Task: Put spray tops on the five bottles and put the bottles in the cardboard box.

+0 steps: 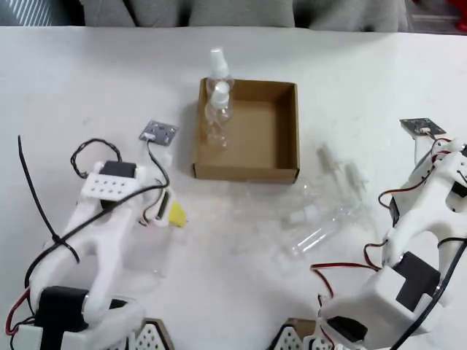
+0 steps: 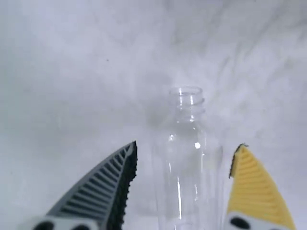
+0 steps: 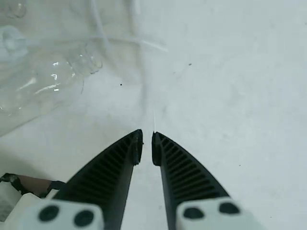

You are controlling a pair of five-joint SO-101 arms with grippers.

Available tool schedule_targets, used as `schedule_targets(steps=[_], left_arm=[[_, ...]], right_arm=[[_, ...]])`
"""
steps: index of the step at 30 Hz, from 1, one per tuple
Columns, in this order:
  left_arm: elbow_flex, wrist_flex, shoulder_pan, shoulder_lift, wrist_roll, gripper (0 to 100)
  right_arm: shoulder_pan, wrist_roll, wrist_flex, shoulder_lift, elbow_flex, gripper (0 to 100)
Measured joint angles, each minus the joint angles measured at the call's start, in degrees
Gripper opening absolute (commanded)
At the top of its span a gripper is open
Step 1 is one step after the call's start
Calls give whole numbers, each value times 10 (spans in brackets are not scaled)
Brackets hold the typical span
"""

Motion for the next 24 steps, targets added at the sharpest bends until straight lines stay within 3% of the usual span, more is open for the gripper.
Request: schedule_targets(steps=[15, 21, 24], left_arm=[[-38, -24, -4, 126, 1, 309], [-38, -47, -4, 149, 53, 307], [-38, -47, 5, 149, 60, 234]], right_arm=[[-4, 0, -10, 0, 34, 17], [-10, 0, -18, 0, 39, 17], [-10, 0, -18, 0, 39, 17]])
